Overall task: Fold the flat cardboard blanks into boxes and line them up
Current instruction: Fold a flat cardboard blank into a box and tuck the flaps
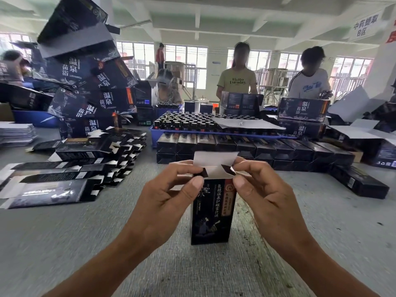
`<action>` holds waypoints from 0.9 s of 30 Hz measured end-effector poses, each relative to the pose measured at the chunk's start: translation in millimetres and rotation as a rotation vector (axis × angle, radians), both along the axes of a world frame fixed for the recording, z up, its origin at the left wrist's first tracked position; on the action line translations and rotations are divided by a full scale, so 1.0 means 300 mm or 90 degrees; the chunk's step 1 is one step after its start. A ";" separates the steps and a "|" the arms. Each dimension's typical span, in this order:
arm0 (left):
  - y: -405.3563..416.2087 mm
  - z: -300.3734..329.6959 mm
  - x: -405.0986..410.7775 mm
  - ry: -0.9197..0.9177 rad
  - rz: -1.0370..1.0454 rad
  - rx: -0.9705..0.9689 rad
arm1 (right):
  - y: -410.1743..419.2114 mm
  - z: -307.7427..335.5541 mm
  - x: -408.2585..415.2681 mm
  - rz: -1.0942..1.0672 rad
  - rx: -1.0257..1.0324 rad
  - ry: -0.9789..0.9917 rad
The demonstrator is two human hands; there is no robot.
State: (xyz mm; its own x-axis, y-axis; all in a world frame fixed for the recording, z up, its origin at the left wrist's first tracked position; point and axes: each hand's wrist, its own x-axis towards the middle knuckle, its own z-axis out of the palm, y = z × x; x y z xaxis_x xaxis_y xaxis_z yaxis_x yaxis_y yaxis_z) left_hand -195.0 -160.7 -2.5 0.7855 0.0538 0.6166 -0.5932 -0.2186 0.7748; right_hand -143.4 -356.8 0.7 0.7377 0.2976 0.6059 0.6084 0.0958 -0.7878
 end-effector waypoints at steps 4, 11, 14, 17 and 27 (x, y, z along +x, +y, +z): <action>0.006 -0.002 0.001 0.004 0.014 0.013 | -0.006 0.005 -0.007 -0.009 0.013 0.015; 0.000 -0.008 0.001 -0.005 0.020 0.004 | 0.012 0.013 -0.018 -0.022 0.020 -0.017; -0.006 -0.011 0.000 -0.008 0.031 -0.007 | 0.011 0.012 -0.016 -0.027 0.022 -0.010; -0.015 -0.011 0.000 -0.026 0.077 -0.013 | 0.009 0.012 -0.014 -0.040 0.017 -0.011; -0.011 -0.015 0.001 -0.033 0.090 0.002 | -0.003 0.012 -0.010 -0.069 -0.021 -0.041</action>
